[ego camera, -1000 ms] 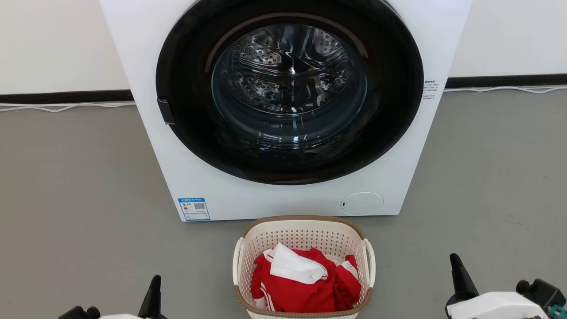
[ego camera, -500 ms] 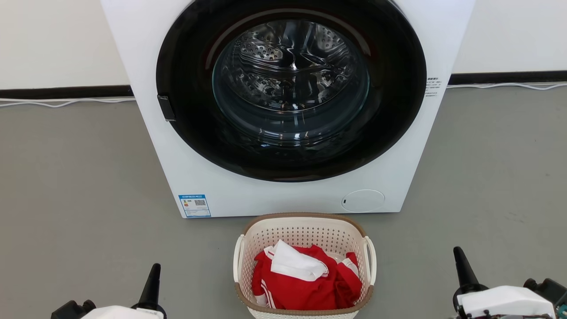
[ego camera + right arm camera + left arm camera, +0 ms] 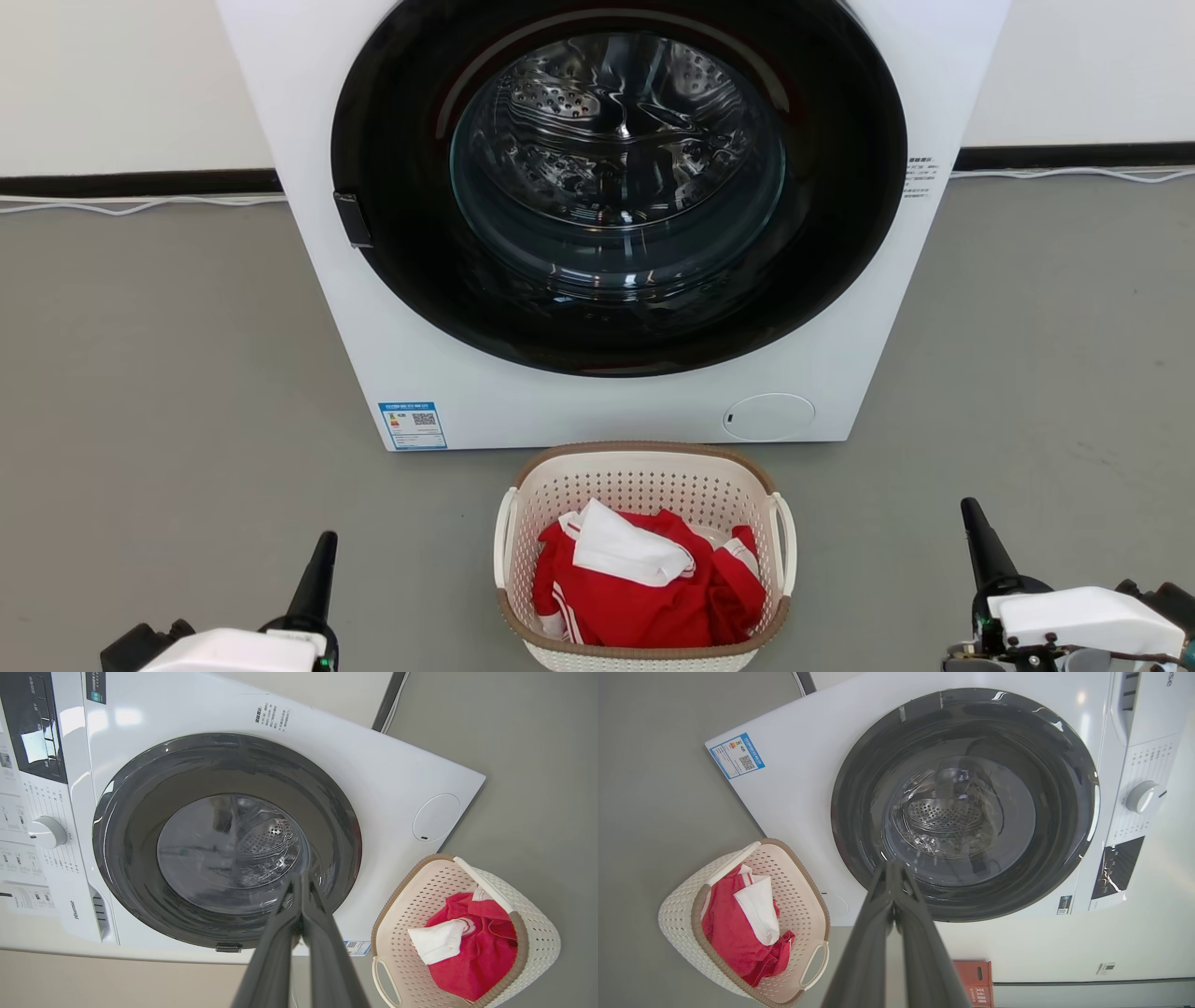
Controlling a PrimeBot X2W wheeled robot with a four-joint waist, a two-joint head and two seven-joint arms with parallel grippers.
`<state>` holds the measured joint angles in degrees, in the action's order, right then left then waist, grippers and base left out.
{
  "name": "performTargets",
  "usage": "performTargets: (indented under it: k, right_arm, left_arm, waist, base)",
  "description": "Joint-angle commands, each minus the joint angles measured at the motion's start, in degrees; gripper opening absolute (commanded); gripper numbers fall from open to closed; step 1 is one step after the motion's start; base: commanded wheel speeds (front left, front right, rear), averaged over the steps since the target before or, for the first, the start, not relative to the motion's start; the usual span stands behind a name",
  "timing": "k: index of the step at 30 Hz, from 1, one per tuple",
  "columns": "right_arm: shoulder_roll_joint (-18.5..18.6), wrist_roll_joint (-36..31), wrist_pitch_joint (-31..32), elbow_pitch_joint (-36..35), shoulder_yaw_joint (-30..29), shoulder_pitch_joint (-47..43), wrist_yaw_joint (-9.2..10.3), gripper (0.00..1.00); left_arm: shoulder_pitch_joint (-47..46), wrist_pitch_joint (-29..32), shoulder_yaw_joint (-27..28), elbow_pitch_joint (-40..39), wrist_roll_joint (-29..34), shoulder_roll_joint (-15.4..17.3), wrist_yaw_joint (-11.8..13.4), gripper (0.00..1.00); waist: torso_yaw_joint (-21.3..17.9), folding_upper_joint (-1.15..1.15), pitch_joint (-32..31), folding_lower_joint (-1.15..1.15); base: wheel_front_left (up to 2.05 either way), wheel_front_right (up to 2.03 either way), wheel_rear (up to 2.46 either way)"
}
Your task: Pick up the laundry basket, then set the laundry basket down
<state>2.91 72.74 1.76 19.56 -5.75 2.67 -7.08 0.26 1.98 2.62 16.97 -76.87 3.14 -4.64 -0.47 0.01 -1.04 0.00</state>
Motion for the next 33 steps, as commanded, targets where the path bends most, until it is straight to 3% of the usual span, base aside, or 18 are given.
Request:
performTargets:
  k: [1, 19, 33]
  right_arm:
    - [0.22, 2.11, 0.67, -2.1, 0.63, 2.78, -0.33, 0.0]
    - [0.01, 16.77, 4.12, -5.01, -0.57, 3.4, -0.4, 0.0]
    - [-0.03, 19.42, 4.73, -5.54, -0.78, 3.52, -0.41, 0.0]
  left_arm:
    - [-3.75, 0.45, 1.76, -1.81, -1.82, 0.2, -0.82, 0.0]
    - [-6.04, 3.9, 3.59, -2.73, -13.22, -0.19, -2.53, 0.0]
    - [-6.45, 4.52, 3.92, -2.9, -15.29, -0.26, -2.85, 0.0]
  waist:
    - [0.03, -0.01, 0.07, 0.0]
    - [0.41, -0.01, 1.04, 0.0]
    - [0.47, -0.01, 1.21, 0.0]
  base:
    - [0.0, 0.0, 0.0]
    - [0.0, 0.0, 0.0]
    - [0.0, 0.0, 0.0]
